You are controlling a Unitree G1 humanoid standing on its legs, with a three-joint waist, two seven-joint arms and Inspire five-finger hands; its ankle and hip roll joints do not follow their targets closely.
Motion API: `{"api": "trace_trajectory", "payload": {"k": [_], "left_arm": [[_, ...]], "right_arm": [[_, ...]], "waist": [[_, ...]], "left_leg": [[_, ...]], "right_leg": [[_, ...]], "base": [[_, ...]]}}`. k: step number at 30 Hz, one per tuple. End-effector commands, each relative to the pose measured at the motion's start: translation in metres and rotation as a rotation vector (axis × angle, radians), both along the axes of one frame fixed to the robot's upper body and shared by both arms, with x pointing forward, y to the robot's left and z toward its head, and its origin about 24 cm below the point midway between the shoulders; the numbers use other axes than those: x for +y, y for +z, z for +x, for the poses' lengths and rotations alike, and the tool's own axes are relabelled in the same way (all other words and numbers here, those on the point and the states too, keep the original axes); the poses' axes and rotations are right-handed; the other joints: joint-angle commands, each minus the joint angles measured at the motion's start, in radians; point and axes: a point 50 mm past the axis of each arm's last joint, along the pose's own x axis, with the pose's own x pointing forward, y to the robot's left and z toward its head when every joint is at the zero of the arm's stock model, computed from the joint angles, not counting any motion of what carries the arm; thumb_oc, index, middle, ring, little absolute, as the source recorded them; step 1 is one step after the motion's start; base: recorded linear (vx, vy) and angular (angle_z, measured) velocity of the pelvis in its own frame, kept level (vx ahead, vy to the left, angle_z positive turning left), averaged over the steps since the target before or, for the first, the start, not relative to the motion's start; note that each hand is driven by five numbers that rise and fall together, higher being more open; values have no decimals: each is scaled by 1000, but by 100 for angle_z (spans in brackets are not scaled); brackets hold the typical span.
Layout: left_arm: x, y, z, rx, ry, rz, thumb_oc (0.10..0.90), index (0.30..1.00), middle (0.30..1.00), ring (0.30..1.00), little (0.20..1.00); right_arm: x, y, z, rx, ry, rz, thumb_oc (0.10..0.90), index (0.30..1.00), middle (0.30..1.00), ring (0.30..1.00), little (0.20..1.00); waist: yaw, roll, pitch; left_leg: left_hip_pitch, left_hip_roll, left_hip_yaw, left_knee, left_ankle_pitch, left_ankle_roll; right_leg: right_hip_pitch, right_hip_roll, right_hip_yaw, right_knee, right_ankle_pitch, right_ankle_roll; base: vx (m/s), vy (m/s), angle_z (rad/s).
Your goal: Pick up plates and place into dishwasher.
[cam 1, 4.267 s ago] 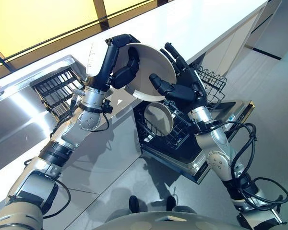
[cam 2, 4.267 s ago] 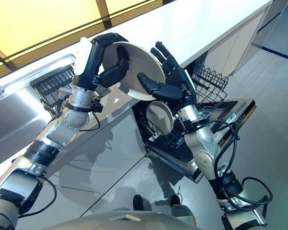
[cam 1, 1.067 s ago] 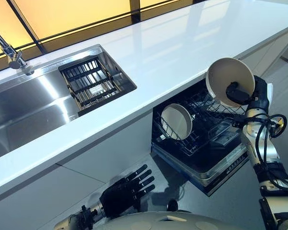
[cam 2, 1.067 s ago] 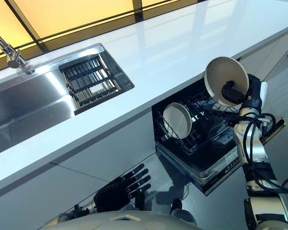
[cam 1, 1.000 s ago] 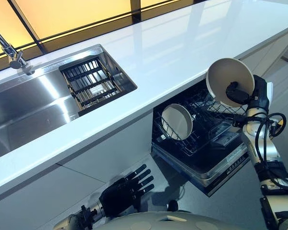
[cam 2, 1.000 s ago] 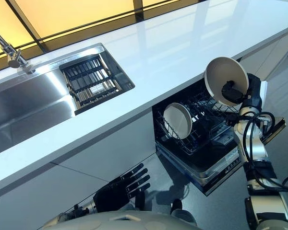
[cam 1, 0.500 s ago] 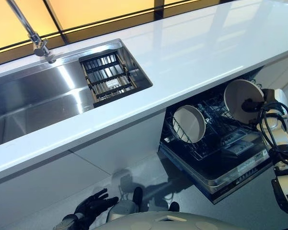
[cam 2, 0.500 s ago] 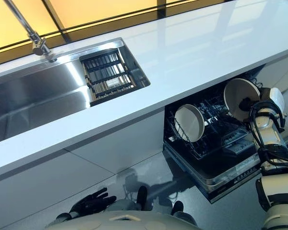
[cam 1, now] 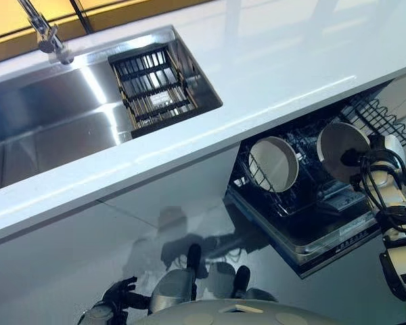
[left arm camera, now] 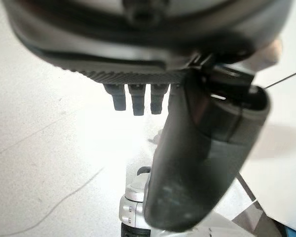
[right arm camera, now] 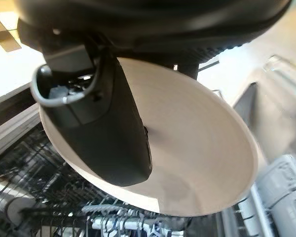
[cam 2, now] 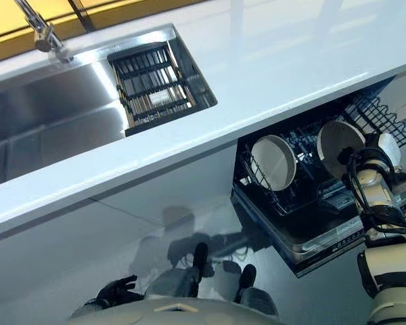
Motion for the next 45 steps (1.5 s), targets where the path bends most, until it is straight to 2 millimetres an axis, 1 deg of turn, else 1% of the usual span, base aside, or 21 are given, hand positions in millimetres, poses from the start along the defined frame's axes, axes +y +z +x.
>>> {"api": "trace_trajectory", "payload": {"k": [1, 5, 8, 10, 14, 16, 17, 18, 19, 23, 29, 30, 31, 36, 41, 45], "left_arm": [[6, 8, 20, -54, -67, 62, 800, 900, 900, 900, 900], [2, 12, 34, -122, -72, 63, 800, 900, 900, 900, 900], [-2, 16, 43, -159, -112, 65, 800, 900, 900, 900, 900], [-5, 21, 54, -208, -131, 66, 800, 900, 900, 900, 900], [-8, 28, 64, -285, -134, 58, 800, 900, 900, 900, 900], [-9, 32, 67, -329, -129, 54, 800, 900, 900, 900, 900], [-10, 34, 70, -358, -130, 57, 800, 900, 900, 900, 900], [-11, 36, 72, -378, -132, 60, 800, 900, 900, 900, 900], [-11, 38, 74, -399, -135, 61, 800, 900, 900, 900, 900], [-13, 43, 78, -442, -149, 65, 800, 900, 900, 900, 900], [-11, 44, 74, -440, -167, 88, 800, 900, 900, 900, 900], [-10, 44, 73, -438, -165, 94, 800, 900, 900, 900, 900], [-10, 44, 73, -437, -165, 96, 800, 900, 900, 900, 900], [-8, 42, 66, -414, -163, 112, 800, 900, 900, 900, 900], [-4, 40, 62, -400, -144, 141, 800, 900, 900, 900, 900], [-1, 40, 61, -395, -131, 140, 800, 900, 900, 900, 900]], "right_arm": [[-4, 74, 18, -214, -2, -165, 100, 300, 300, 300, 200], [4, 90, 25, -313, -5, -151, 100, 300, 300, 300, 200], [6, 94, 26, -358, -14, -148, 100, 300, 300, 300, 200], [6, 101, 27, -377, -19, -159, 100, 300, 300, 300, 200], [8, 106, 29, -382, -18, -169, 100, 300, 300, 300, 200], [9, 107, 29, -368, -12, -171, 100, 300, 300, 300, 200], [9, 105, 30, -356, -9, -171, 100, 300, 300, 300, 200], [10, 104, 30, -348, -8, -169, 100, 300, 300, 300, 200], [10, 103, 31, -335, -6, -168, 100, 300, 300, 300, 200], [6, 87, 28, -268, -5, -151, 100, 300, 300, 300, 200], [2, 68, 25, -178, 45, -114, 100, 300, 300, 300, 200], [0, 67, 24, -165, 44, -115, 517, 658, 658, 658, 617], [-1, 67, 24, -161, 41, -114, 800, 900, 900, 900, 900], [-14, 57, 12, -137, 11, -87, 800, 900, 900, 900, 900], [-26, 49, 3, -91, -9, -5, 800, 900, 900, 900, 900], [-35, 52, -3, -88, -31, -9, 800, 900, 900, 900, 900]], "waist": [[28, 3, 48], [37, 27, 99], [42, 43, 135], [44, 53, 167], [46, 65, 202], [47, 67, 213], [51, 67, 223], [52, 68, 226], [54, 68, 233], [63, 59, 239], [64, 44, 230], [62, 42, 228], [61, 41, 227], [47, 28, 214], [34, 14, 192], [30, 8, 181]], "left_leg": [[-13, -1, 13, 117, -135, -28], [-59, -15, 14, 183, -148, -25], [-84, -27, 12, 230, -164, -21], [-110, -38, 19, 275, -177, -14], [-164, -48, 31, 359, -205, -6], [-189, -49, 35, 401, -222, -3], [-200, -48, 38, 432, -239, -1], [-210, -48, 37, 443, -240, 1], [-221, -47, 40, 471, -256, 4], [-252, -45, 40, 562, -305, 19], [-255, -31, 51, 655, -360, 30], [-251, -28, 53, 662, -365, 30], [-250, -27, 54, 663, -366, 30], [-213, -11, 66, 665, -376, 30], [-166, -1, 80, 628, -367, 29], [-144, 5, 88, 620, -370, 29]], "right_leg": [[-52, -62, -11, 177, -57, 17], [-80, -72, -18, 233, -75, 6], [-101, -81, -21, 291, -99, 0], [-126, -93, -26, 340, -116, -4], [-181, -110, -37, 436, -147, -17], [-203, -120, -38, 477, -163, -25], [-214, -128, -37, 515, -182, -31], [-222, -132, -39, 529, -184, -35], [-234, -140, -37, 563, -201, -38], [-253, -159, -40, 647, -238, -57], [-248, -168, -27, 723, -273, -71], [-245, -167, -23, 729, -276, -71], [-244, -167, -22, 730, -277, -71], [-211, -162, -8, 724, -274, -65], [-174, -159, -1, 690, -258, -53], [-157, -159, 2, 683, -257, -48]], "base": [[-95, 11, 1], [-106, 44, -2], [-56, 39, 5], [-84, 52, 0], [-87, 62, 4], [-61, 66, 7], [-59, 70, 5], [-48, 58, 1], [-46, 50, -2], [-6, 14, 1], [45, 30, 2], [47, 28, -6], [44, 34, -7], [52, 32, -11], [46, 37, -3], [40, 28, -4]]}}
